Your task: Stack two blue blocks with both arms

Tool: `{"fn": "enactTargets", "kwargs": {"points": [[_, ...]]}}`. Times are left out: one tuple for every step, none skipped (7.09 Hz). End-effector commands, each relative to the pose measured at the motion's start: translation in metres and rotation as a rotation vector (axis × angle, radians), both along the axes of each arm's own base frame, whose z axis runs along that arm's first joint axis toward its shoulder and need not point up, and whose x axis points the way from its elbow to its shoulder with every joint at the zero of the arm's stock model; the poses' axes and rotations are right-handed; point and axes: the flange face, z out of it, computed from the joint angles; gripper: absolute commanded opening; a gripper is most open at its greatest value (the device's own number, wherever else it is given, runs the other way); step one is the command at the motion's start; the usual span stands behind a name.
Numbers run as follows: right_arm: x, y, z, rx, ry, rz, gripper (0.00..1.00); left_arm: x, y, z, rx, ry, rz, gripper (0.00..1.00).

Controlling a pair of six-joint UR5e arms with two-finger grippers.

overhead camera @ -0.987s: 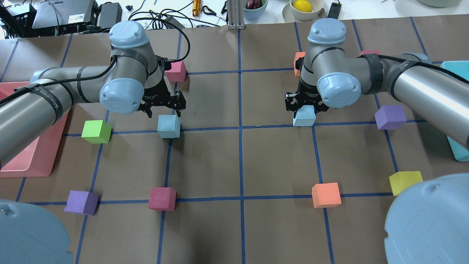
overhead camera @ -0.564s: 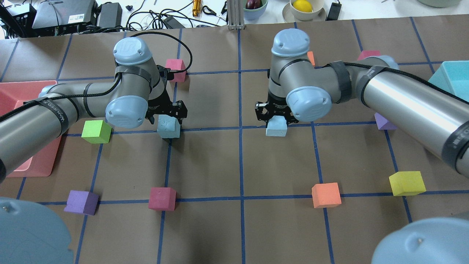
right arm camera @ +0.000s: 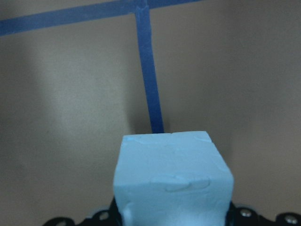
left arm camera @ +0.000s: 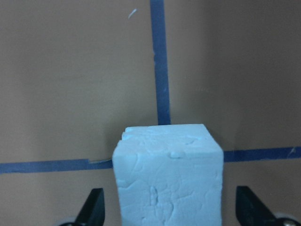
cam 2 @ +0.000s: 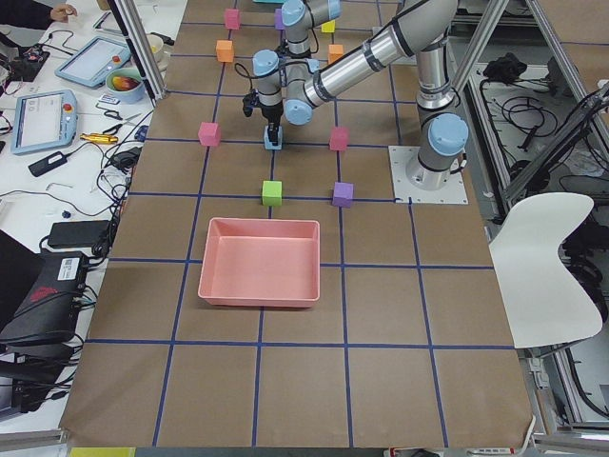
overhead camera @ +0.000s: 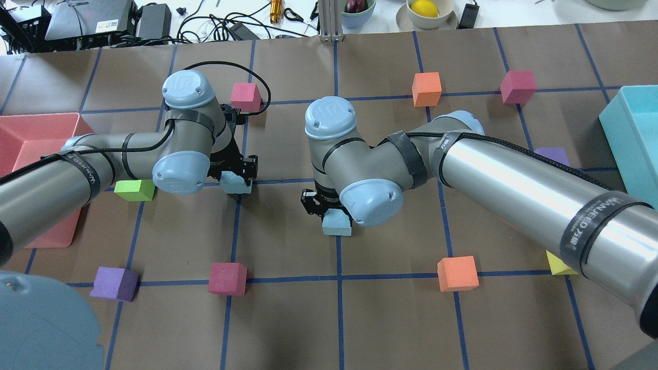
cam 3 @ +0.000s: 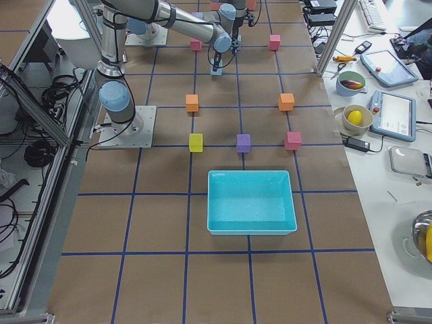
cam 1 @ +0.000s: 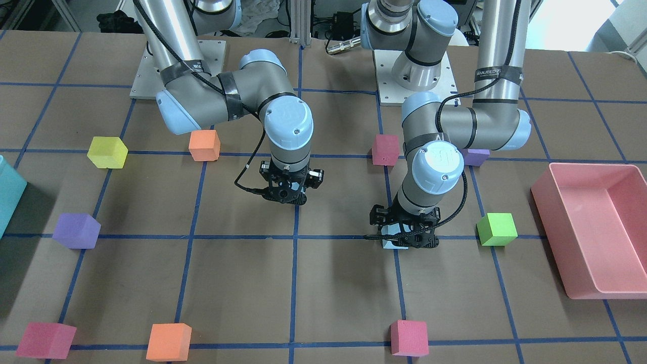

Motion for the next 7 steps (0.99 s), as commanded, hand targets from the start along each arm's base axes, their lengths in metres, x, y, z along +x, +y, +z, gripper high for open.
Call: {"fn": "enactTargets", "kwargs": {"points": [[-0.001, 0.007, -0.009, 0.008, -0.003, 0.013, 0.16, 0.001, -0.002, 0.010, -0.015, 0.001, 0.003, 0.00], [-0.002, 0.010, -0.014, -0.012, -0.012, 0.013, 0.27, 0.001, -0.004, 0.021, -0.025, -0.001, 0.004, 0.00], [-0.002, 0.010, -0.016, -0.034, -0.022, 0.010, 0.67, 0.000, -0.011, 0.038, -0.025, -0.001, 0.003, 0.00], [-0.002, 0.010, -0.016, -0.039, -0.025, 0.011, 0.98, 0.000, -0.023, 0.062, -0.013, -0.002, 0.003, 0.00], [-0.004, 0.009, -0.016, -0.042, -0.025, 0.011, 1.00, 0.000, -0.031, 0.086, 0.010, -0.004, 0.003, 0.00], [-0.005, 0.007, -0.015, -0.043, -0.018, 0.011, 1.00, -0.001, -0.035, 0.103, 0.016, -0.005, 0.009, 0.00], [-0.009, 0.002, -0.007, -0.058, -0.022, 0.002, 1.00, -0.007, -0.029, 0.117, 0.025, -0.005, 0.001, 0.00]]}}
